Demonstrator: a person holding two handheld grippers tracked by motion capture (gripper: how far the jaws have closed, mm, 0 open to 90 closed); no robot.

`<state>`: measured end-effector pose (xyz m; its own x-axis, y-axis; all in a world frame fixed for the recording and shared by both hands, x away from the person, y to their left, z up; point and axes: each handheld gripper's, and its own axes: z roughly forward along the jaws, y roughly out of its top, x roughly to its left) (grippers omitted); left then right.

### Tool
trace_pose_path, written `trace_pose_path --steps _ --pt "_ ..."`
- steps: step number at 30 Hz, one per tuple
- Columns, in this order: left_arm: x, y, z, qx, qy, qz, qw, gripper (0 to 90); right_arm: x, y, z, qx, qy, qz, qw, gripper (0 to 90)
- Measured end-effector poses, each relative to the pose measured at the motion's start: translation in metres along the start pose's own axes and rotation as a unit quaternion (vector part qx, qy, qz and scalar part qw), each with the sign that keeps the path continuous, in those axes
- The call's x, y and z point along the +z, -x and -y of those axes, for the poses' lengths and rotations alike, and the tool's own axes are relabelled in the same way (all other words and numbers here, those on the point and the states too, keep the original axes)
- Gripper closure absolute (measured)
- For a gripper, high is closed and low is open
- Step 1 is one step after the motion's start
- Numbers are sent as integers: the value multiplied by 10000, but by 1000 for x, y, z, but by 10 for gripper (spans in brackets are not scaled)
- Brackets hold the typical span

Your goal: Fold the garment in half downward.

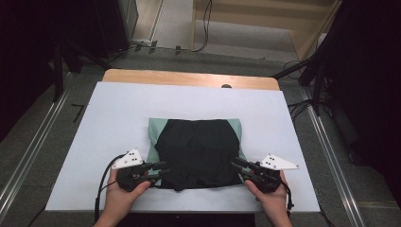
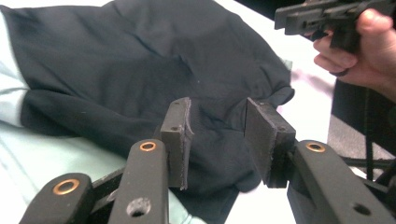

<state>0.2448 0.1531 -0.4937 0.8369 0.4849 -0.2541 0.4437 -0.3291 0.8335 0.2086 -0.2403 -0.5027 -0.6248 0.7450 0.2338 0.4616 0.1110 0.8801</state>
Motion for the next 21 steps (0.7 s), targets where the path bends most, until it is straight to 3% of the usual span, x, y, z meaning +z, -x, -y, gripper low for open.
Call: trace_pose_path --steps 3,7,11,13,18,21 --pt "15 3 4 59 -390 -54 9992 681 13 -4 4 42 -317 -54 9995 740" --pt "25 3 12 120 -935 -276 9952 790 26 -9 13 44 -859 55 9963 810" --pt "22 0 13 44 -970 -288 9949 881 29 -4 16 118 -1150 275 9929 874" --pt "21 -2 14 -71 -934 -234 9953 884 28 -1 17 160 -1277 400 9909 876" --pt "19 -5 14 -190 -876 -74 9959 882 26 1 17 167 -1303 365 9907 876" --pt "11 -7 12 -275 -680 -18 9973 828 23 0 17 75 -1127 236 9933 864"
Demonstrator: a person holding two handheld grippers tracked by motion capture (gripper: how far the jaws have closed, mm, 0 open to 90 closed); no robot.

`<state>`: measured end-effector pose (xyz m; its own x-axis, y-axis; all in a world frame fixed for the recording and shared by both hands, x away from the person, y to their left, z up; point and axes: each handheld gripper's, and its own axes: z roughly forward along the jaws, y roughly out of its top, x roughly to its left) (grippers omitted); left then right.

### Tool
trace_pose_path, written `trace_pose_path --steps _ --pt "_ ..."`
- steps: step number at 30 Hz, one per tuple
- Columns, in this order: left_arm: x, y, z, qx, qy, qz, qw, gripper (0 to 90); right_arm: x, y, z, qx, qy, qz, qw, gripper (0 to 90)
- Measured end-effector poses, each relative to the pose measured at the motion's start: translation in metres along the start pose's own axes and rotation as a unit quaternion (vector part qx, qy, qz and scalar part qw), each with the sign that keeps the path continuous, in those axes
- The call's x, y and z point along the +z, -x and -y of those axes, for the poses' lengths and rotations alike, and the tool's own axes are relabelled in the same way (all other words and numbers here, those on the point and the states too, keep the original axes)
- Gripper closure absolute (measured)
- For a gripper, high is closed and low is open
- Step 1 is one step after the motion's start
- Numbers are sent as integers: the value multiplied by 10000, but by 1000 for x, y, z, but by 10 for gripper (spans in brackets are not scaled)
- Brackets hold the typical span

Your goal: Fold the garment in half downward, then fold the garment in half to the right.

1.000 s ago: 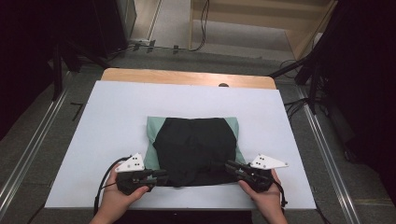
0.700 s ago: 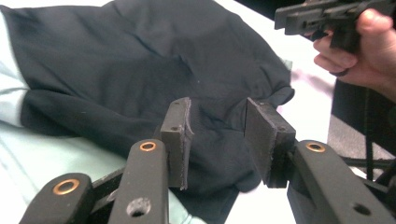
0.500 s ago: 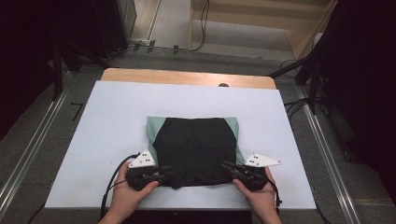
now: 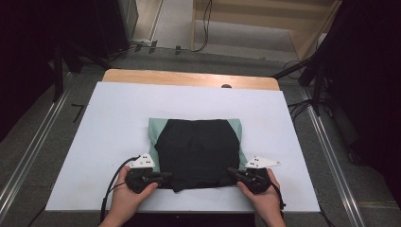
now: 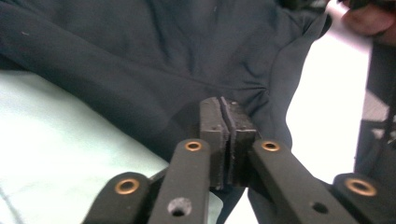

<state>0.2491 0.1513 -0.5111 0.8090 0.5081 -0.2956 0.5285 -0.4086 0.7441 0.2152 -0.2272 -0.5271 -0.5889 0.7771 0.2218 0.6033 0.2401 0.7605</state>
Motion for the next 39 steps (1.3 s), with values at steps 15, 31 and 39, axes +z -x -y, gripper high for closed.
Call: trace_pose_path --steps 15,31,39 --pt "-30 -3 -15 162 939 -270 9951 303 -25 2 -5 -196 1045 128 9943 302" --pt "-41 -18 -31 220 833 -359 9956 0 -33 4 -5 -158 1239 234 9919 0" --pt "-46 -28 -44 254 761 -424 9959 0 -37 7 -4 -165 1342 231 9905 0"
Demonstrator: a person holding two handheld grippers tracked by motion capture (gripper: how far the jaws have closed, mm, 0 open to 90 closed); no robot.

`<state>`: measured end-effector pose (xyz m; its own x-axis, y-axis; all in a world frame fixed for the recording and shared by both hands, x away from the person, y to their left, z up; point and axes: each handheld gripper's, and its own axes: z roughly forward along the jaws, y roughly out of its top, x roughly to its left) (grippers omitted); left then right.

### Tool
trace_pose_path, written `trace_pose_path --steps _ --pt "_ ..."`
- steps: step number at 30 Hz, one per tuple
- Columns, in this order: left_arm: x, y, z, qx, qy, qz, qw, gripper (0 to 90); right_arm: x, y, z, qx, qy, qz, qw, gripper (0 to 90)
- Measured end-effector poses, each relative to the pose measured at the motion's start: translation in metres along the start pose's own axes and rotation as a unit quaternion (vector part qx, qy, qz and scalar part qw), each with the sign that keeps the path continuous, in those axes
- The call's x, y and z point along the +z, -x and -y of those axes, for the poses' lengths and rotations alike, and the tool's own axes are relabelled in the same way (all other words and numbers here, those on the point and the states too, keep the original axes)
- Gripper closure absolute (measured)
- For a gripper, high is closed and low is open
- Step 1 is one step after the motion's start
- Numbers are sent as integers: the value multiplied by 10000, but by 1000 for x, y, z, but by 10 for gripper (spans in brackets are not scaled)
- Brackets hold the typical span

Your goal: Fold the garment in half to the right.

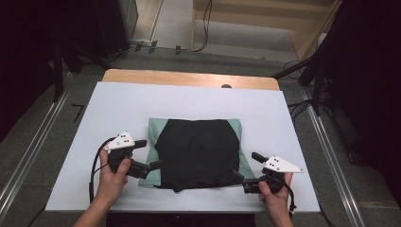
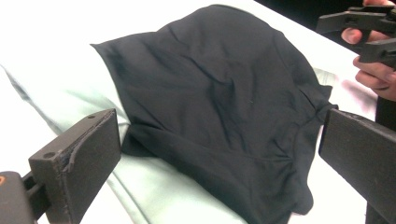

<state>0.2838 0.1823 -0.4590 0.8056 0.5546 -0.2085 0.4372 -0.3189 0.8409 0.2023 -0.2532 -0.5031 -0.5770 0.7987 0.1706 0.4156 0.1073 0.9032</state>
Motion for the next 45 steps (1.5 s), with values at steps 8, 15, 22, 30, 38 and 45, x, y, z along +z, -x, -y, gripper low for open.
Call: trace_pose_path --steps 8,15,22,30,38,45 --pt "2 -13 -16 90 -109 -89 9999 0 -1 1 0 34 8 34 10000 0" --pt "6 -32 -25 -8 -162 -166 9997 0 1 -2 0 -195 -78 130 9997 0" --pt "16 -53 -33 -104 -244 -267 9993 0 -1 -1 0 -146 -26 44 9999 0" --pt "33 -77 -42 -242 -373 -239 9987 0 -2 0 1 -137 -28 48 9999 0" --pt "51 -95 -43 -447 -505 -137 9976 0 0 1 2 -124 -71 48 9999 0" --pt "60 -111 -43 -781 -478 -169 9957 0 2 0 2 -135 -103 69 9998 0"
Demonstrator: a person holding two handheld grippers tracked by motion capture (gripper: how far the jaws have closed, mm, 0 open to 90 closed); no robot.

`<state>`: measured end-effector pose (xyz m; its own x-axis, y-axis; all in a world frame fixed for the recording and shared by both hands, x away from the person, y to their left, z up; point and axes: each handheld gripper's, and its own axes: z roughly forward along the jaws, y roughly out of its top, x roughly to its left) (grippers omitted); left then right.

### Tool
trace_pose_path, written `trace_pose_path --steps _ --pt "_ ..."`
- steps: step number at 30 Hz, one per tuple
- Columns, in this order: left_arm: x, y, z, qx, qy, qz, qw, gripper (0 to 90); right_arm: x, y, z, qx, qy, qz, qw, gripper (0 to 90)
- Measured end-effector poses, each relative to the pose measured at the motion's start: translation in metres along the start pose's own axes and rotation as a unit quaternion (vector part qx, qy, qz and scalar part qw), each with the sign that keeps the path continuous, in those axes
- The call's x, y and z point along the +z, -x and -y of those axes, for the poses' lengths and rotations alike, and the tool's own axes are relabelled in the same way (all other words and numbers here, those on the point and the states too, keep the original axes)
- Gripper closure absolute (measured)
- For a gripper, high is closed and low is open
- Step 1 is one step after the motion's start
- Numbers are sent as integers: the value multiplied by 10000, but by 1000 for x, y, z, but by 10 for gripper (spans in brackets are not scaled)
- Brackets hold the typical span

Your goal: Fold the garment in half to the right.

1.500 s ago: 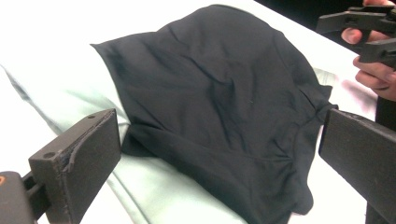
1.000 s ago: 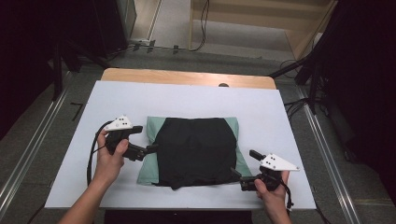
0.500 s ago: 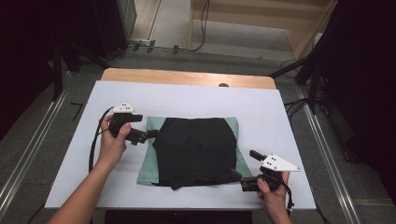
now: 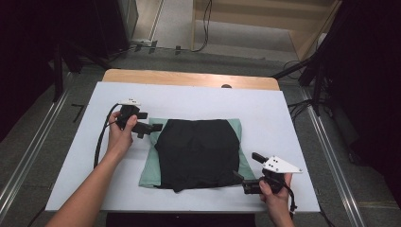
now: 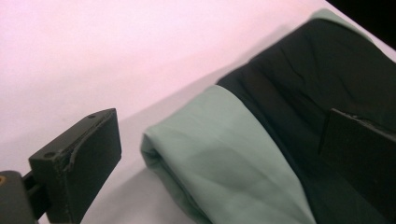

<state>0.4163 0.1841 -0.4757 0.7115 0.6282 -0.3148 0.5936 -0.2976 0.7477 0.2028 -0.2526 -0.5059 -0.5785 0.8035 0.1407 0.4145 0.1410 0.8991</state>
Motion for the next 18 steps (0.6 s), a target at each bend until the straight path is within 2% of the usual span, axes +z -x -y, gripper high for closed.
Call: trace_pose_path --steps 8,14,15,18 --pt "13 -11 -1 -331 -229 128 9991 5 1 0 0 46 -47 17 10000 0" --pt "20 -14 2 -594 -424 300 9969 6 2 0 1 49 -64 4 10000 0" --pt "21 -13 2 -653 -432 300 9965 25 2 0 1 50 -73 2 10000 0" --pt "25 -10 3 -664 -562 252 9959 131 3 0 1 39 -62 -9 10000 0"
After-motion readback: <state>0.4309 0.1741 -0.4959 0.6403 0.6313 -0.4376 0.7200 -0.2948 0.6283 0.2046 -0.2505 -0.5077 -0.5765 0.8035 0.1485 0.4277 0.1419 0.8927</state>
